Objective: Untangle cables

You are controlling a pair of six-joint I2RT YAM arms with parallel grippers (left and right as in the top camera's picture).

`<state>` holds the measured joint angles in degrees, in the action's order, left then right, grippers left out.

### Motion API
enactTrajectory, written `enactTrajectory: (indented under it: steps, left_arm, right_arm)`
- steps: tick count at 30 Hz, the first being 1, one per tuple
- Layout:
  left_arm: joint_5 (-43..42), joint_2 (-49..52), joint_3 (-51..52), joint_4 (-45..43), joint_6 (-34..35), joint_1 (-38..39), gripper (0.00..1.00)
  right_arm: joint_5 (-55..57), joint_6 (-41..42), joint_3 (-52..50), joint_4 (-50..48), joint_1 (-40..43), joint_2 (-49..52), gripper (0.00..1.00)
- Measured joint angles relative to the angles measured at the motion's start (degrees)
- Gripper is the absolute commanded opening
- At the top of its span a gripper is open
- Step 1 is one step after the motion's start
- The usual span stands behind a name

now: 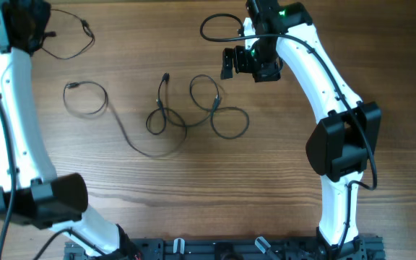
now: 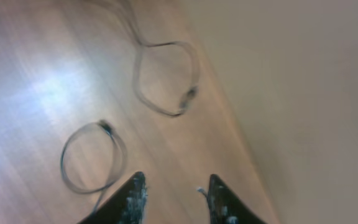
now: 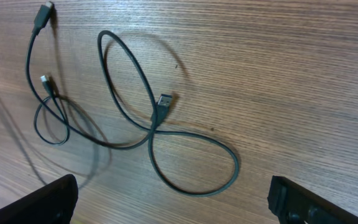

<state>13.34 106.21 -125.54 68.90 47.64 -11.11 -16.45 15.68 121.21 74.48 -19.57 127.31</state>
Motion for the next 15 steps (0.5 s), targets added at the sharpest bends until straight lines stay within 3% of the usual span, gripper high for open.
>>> enactTrajectory:
  steps: [3,4,5,6,11,15]
  left_arm:
    - [-1.0,2.8,0.0,5.0,-0.4,0.0,0.44]
    - [-1.9,3.5,0.0,5.6,-0.5,0.0,0.49]
    - [-4.7,4.0,0.0,7.5,-0.7,0.0,0.63]
    - [-7.3,4.3,0.0,9.0,-1.6,0.0,0.66]
    - [-11.8,4.6,0.0,18.4,-5.2,2.5,0.7]
    - [-11.8,5.0,4.4,20.4,-5.6,2.6,0.75]
  right_arm:
    - [0.3,0.5,0.0,0.0,0.0,0.0,1.0]
    - [0.4,0.6,0.0,0.0,0.0,0.0,1.0]
    - [0.4,0.7,0.0,0.0,0.0,0.0,1.0]
    - [0.4,0.7,0.0,0.0,0.0,0.0,1.0]
    - [0.5,0.8,0.0,-0.2,0.0,0.0,1.0]
    - [0.4,0.8,0.0,-0.2,0.0,0.0,1.0]
